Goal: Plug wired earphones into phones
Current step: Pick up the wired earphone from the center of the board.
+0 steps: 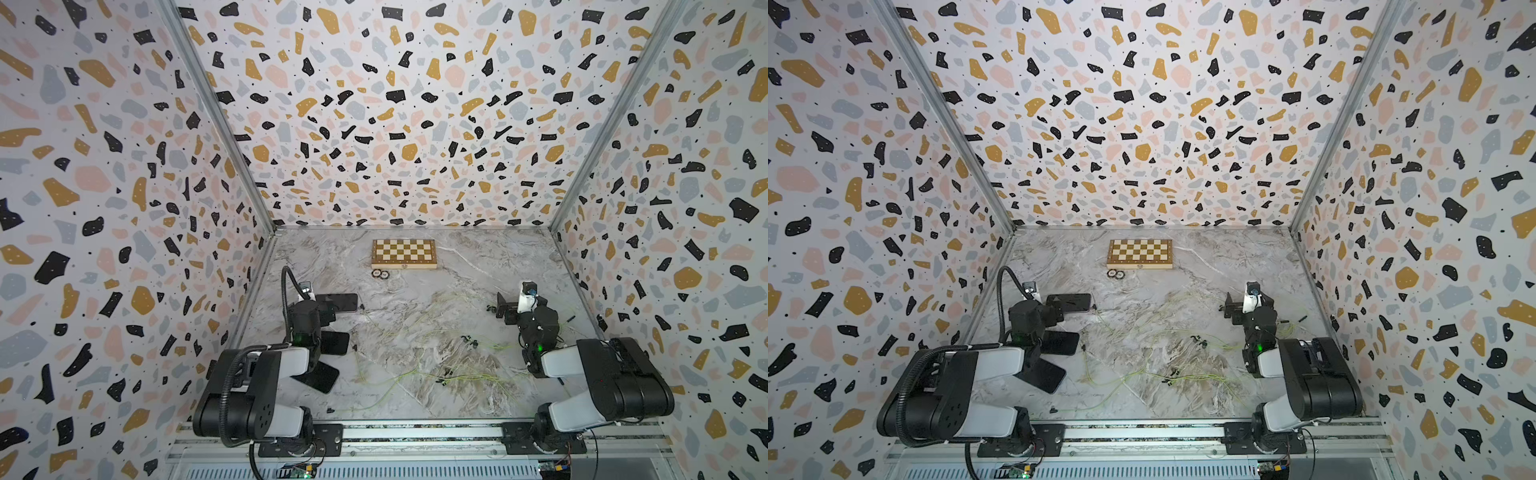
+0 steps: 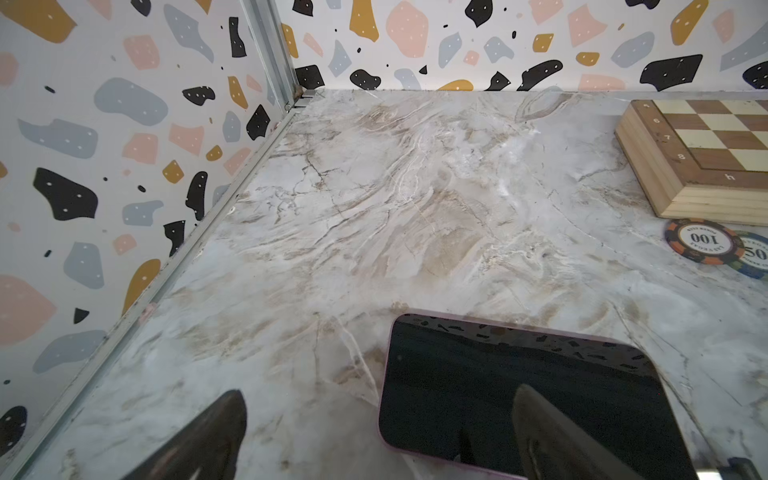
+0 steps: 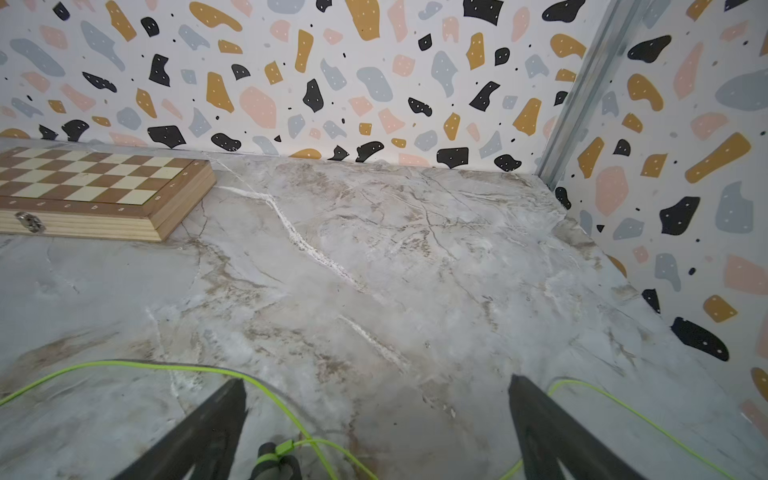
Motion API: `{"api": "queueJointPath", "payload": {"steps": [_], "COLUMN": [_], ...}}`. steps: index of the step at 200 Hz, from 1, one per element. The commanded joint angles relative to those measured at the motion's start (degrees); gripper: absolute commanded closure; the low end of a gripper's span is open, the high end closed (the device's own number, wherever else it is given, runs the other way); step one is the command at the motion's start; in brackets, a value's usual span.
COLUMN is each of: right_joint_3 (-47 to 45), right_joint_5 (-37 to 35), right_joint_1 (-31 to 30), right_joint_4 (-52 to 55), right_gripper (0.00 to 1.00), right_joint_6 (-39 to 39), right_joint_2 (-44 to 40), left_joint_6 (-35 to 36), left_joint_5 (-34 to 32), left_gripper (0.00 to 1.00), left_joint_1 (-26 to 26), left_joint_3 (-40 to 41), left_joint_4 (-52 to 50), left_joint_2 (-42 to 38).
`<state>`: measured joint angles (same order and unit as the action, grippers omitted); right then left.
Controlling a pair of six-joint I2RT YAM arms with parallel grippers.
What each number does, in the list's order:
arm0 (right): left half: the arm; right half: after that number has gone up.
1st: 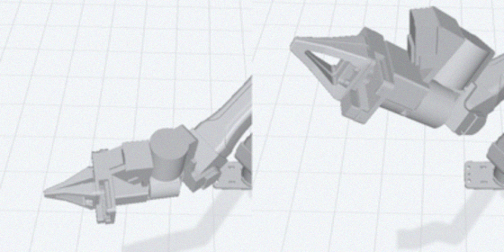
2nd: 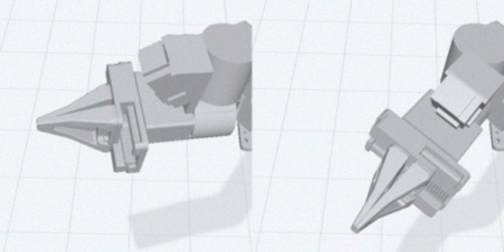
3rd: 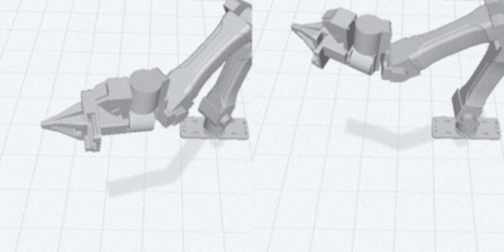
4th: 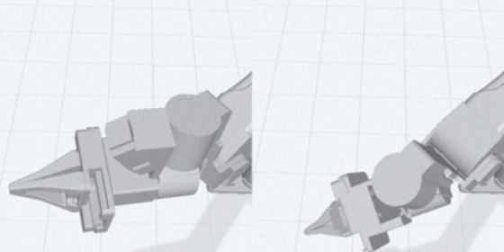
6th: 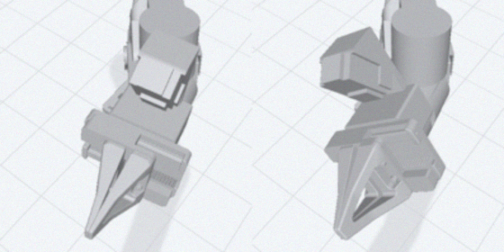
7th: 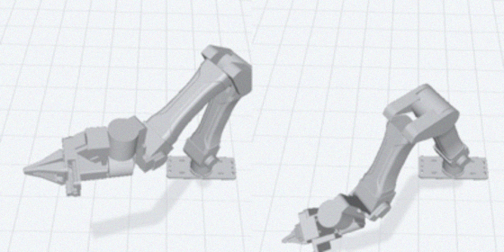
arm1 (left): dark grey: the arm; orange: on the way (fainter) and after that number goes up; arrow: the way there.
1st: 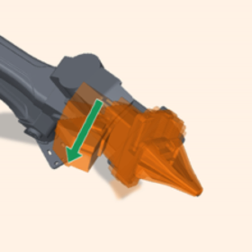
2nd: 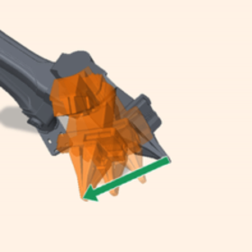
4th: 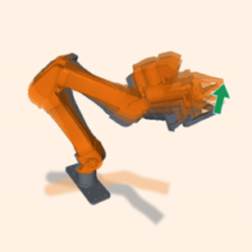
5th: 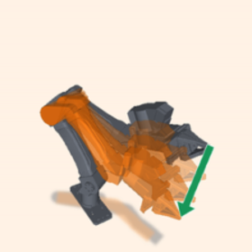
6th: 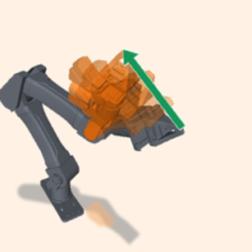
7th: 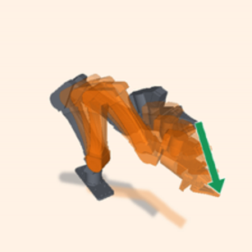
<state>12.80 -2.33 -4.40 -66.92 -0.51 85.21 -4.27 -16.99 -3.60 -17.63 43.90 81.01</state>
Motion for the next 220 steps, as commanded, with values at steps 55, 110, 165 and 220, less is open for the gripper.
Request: {"api": "queueJointPath", "payload": {"steps": [55,110,165,220], "right_joint_3": [0.15,0.21,0.16,0.26], "right_joint_5": [0.1,0.12,0.13,-2.29], "right_joint_1": [0.05,0.07,0.05,-1.76], "right_joint_4": [-1.13,-1.13,-1.14,0.69], "right_gripper": [0.01,0.01,0.01,0.01], "right_joint_6": [-0.13,-0.16,-0.11,-1.66], "right_joint_2": [-0.65,-0.61,-0.66,-3.57], "left_joint_6": [-0.03,-0.02,-0.03,0.09], "left_joint_5": [-0.33,-0.4,-0.34,-0.38], "left_gripper": [0.01,0.01,0.01,0.01], "left_joint_1": [0.08,0.08,0.08,0.08], "left_joint_3": [-0.65,-0.65,-0.64,-0.46], "left_joint_4": [2.6,2.59,2.59,3.46], "left_joint_2": [-0.67,-0.68,-0.68,-1.02]}}
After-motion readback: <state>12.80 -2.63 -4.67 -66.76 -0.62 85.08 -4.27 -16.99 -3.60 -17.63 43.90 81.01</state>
